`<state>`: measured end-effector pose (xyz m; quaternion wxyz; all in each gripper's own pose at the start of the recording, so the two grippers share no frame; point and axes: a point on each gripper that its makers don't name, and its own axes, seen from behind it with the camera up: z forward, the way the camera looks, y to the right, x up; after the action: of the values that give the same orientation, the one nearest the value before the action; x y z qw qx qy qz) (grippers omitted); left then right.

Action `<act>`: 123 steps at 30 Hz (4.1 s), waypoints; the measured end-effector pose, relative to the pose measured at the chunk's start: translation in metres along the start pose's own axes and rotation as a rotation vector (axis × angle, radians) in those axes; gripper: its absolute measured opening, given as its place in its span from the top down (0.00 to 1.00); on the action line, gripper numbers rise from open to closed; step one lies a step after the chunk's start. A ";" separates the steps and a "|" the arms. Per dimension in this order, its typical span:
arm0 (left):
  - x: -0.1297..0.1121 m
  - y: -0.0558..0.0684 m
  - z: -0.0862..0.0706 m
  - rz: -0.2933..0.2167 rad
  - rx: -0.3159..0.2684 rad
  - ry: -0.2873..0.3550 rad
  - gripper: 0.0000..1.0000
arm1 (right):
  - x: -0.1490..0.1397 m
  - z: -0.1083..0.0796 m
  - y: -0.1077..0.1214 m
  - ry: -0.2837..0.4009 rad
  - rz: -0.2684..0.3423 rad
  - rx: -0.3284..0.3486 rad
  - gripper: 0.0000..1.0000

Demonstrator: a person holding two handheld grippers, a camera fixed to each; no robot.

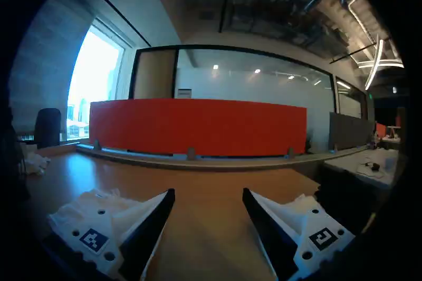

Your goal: Fold towel

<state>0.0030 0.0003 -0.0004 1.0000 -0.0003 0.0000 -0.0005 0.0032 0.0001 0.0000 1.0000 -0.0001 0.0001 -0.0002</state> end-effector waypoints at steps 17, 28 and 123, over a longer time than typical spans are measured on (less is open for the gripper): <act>0.135 0.008 -0.012 0.006 -0.020 -0.009 0.06 | 0.141 -0.005 0.011 0.015 -0.002 -0.011 0.01; 0.179 0.009 -0.016 0.020 -0.021 -0.035 0.06 | 0.195 -0.005 0.022 0.017 0.009 -0.022 0.01; -0.113 0.131 -0.050 0.276 -0.566 -0.687 0.06 | -0.081 -0.060 -0.099 -0.621 -0.228 0.588 0.00</act>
<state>-0.1095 0.1311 -0.0508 0.8934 -0.2735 -0.3309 0.1325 -0.0780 -0.0984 -0.0598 0.9038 0.2842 -0.3004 -0.1104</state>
